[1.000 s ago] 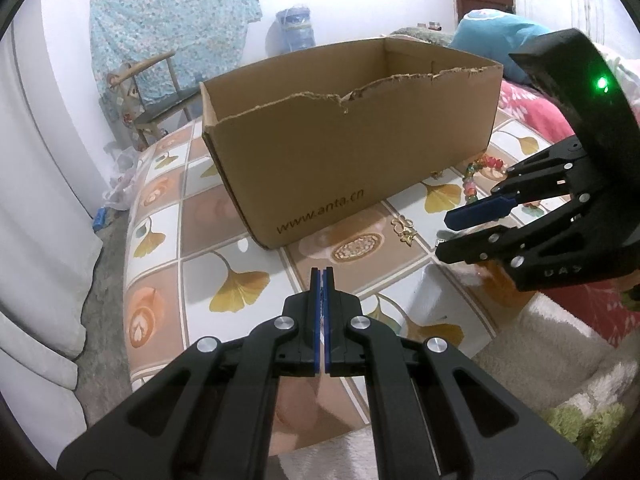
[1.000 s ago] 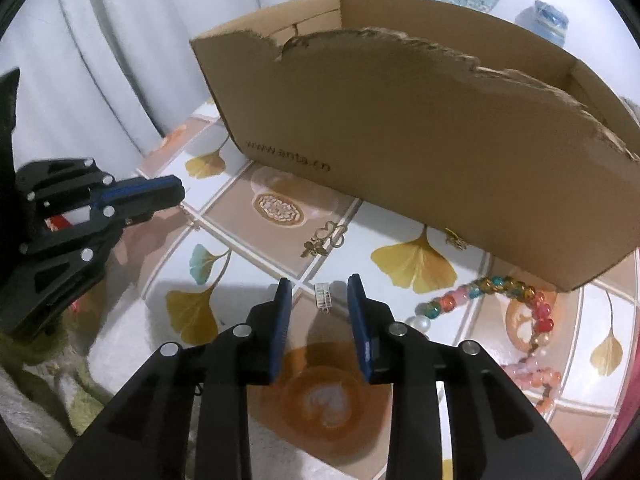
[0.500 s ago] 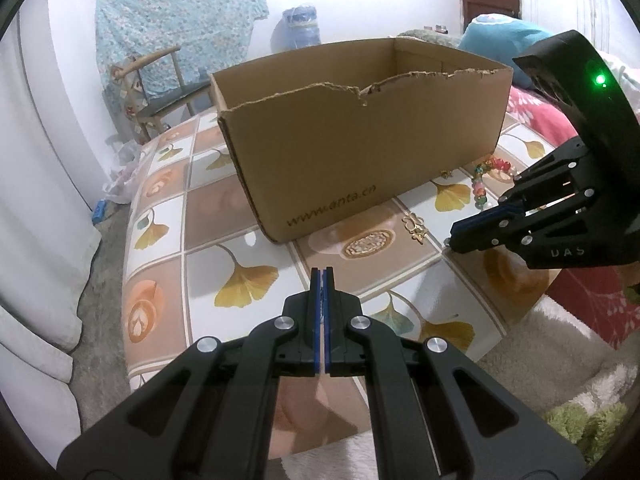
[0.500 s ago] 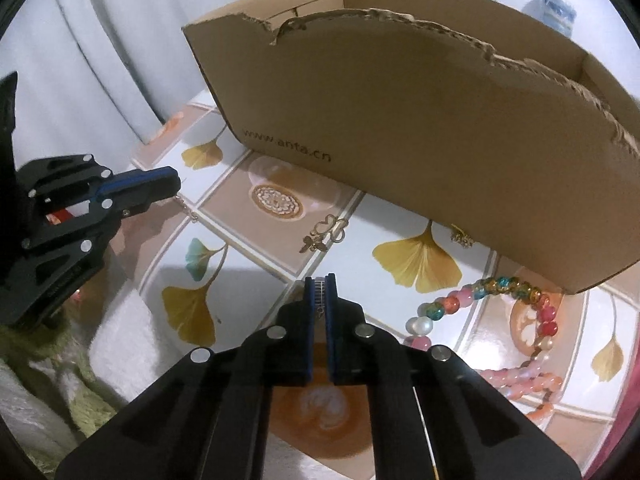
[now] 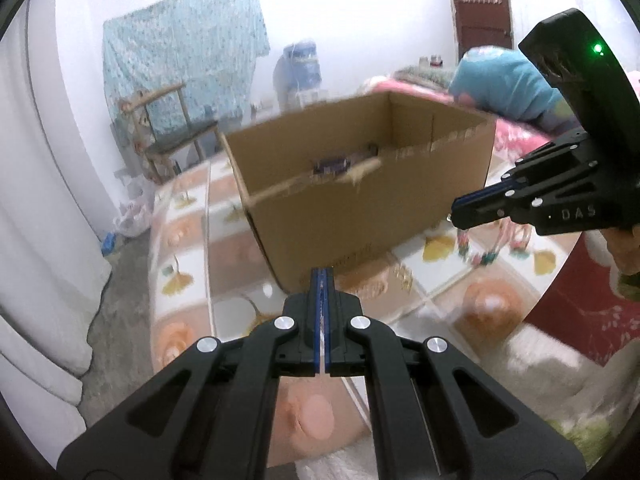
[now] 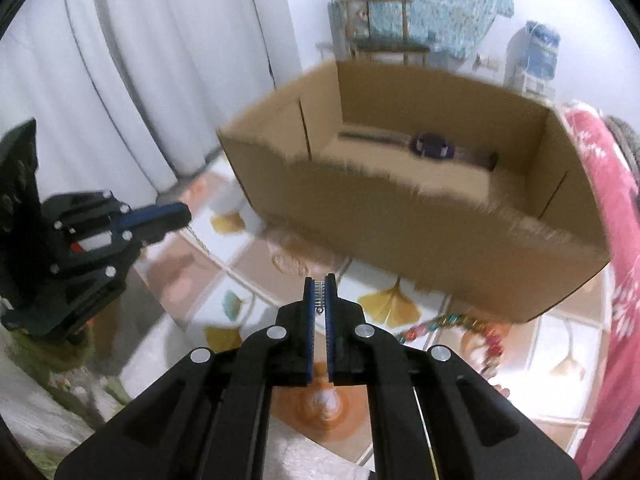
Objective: Organize jewelry
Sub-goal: 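Carry the silver clasp in the right gripper over the box while the left carries the chain, then open both grippers to drop the chain and clasp into the box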
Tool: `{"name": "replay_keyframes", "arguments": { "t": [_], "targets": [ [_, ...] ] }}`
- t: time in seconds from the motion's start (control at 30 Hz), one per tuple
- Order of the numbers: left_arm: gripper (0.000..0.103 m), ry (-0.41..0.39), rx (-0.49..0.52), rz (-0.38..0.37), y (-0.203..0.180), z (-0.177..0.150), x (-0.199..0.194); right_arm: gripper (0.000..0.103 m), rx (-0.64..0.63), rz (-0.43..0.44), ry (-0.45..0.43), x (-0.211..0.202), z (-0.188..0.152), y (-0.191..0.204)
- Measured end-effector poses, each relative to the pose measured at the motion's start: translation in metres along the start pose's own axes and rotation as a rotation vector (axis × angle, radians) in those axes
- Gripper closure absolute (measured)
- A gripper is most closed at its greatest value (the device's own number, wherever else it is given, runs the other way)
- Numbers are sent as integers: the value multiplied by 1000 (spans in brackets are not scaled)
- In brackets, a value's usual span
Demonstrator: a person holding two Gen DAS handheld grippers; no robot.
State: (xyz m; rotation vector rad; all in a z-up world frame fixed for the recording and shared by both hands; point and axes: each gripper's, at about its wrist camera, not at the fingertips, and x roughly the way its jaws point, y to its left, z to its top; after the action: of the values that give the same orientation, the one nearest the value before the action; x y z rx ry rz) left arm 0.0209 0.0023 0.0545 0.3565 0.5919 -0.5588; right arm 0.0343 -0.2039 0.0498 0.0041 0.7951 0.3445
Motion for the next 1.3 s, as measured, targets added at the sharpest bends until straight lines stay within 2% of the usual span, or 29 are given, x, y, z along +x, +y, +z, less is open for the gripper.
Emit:
{"name": "replay_keyframes", "arguments": {
  "t": [0.3,0.4,0.5,0.57,0.67,0.8,0.93,0.97,1.13,1.3],
  "targets": [
    [102,-162,37,-36,7,62,-42,98,-51,44,-182,-52,52,-16],
    [102,-189,53,-56,10,88,-39,98,-54,46,-196,-54,74,-34],
    [102,-158,52,-96,14,112,-20,98,-34,84,-155,-44,100,-57],
    [102,-111,42,-124,18,127,1,98,-22,99,-108,-30,113,-69],
    [102,31,29,-166,24,143,54,98,-10,113,-14,-2,130,-85],
    [102,245,-25,-229,38,146,122,98,9,132,122,41,140,-100],
    [102,423,-42,-273,45,140,174,98,28,131,249,84,145,-112],
    [102,456,-36,-248,46,138,184,98,33,119,283,96,146,-116],
    [102,545,-7,-209,44,132,208,98,50,105,377,130,149,-127],
    [99,569,-4,-206,40,131,215,98,115,106,416,146,148,-139]
  ]
}}
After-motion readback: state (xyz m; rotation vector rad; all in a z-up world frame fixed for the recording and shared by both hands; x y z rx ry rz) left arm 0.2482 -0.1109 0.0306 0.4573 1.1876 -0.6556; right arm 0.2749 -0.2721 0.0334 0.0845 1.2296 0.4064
